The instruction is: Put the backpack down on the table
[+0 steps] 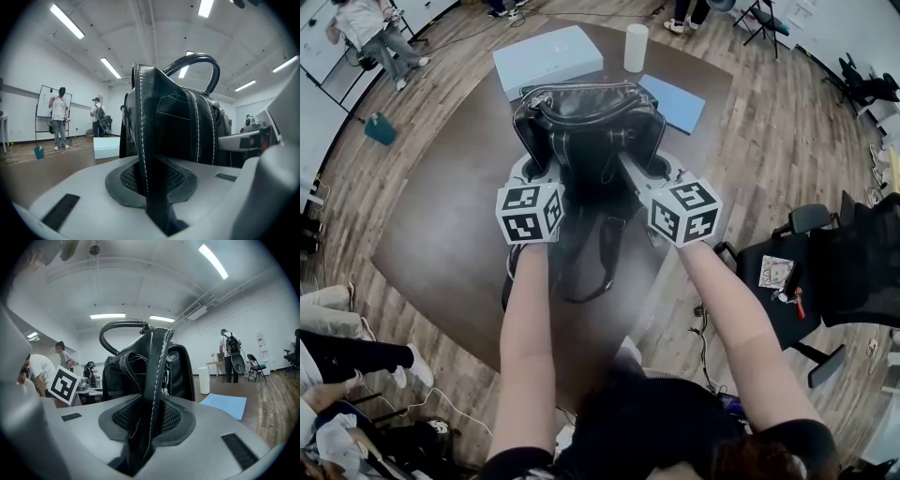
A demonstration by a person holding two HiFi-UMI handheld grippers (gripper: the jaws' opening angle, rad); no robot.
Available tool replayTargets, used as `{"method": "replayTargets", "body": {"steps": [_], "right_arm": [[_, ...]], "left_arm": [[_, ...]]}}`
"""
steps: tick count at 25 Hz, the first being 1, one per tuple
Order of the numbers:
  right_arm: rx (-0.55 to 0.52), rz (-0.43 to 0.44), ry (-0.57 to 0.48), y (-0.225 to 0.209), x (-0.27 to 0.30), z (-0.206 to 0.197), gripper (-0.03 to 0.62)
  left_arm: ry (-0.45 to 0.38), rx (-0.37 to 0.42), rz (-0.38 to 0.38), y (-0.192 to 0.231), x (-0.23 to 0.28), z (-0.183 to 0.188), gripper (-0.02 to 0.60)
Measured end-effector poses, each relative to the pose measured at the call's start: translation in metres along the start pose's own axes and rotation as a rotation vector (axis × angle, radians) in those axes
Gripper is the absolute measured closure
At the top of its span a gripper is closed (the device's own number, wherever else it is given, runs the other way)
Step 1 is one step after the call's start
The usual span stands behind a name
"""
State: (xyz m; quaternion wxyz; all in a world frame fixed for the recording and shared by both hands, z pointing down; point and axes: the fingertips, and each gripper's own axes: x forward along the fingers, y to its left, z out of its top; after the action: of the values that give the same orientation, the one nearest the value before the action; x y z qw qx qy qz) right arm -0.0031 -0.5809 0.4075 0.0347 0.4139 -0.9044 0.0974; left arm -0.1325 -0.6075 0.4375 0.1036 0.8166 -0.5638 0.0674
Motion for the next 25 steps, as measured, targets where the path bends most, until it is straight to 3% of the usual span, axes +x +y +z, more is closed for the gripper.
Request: {"method": "replayTargets", "body": {"steps": [6, 8, 15, 23, 25], "right_arm": [[-0.025, -0.029, 0.047, -0.004, -0.002, -0.007, 0.42], [-0.017, -0.031, 0.055, -0.006, -0.006, -0.006, 0.385], [-0.01, -0.037, 0.031, -0.002, -0.041, 0.001, 0.342], [0.055, -0.075, -0.029, 0.005, -0.093, 0.003, 0.352], [0.085, -0.106, -0.075, 0.005, -0.109, 0.005, 0.381]], "left_arm": [[0.019, 0.01, 0.008, 0.009, -0.004, -0.004, 0.486], [0.02, 0.0, 0.013, 0.011, -0.007, -0.005, 0.432], [0.046, 0.018, 0.004, 0.005, -0.02, -0.01, 0.348], [0.075, 0.016, 0.025, -0.001, -0.053, -0.022, 0.325], [0.068, 0.008, 0.028, -0.004, -0.064, -0.024, 0.325]]}}
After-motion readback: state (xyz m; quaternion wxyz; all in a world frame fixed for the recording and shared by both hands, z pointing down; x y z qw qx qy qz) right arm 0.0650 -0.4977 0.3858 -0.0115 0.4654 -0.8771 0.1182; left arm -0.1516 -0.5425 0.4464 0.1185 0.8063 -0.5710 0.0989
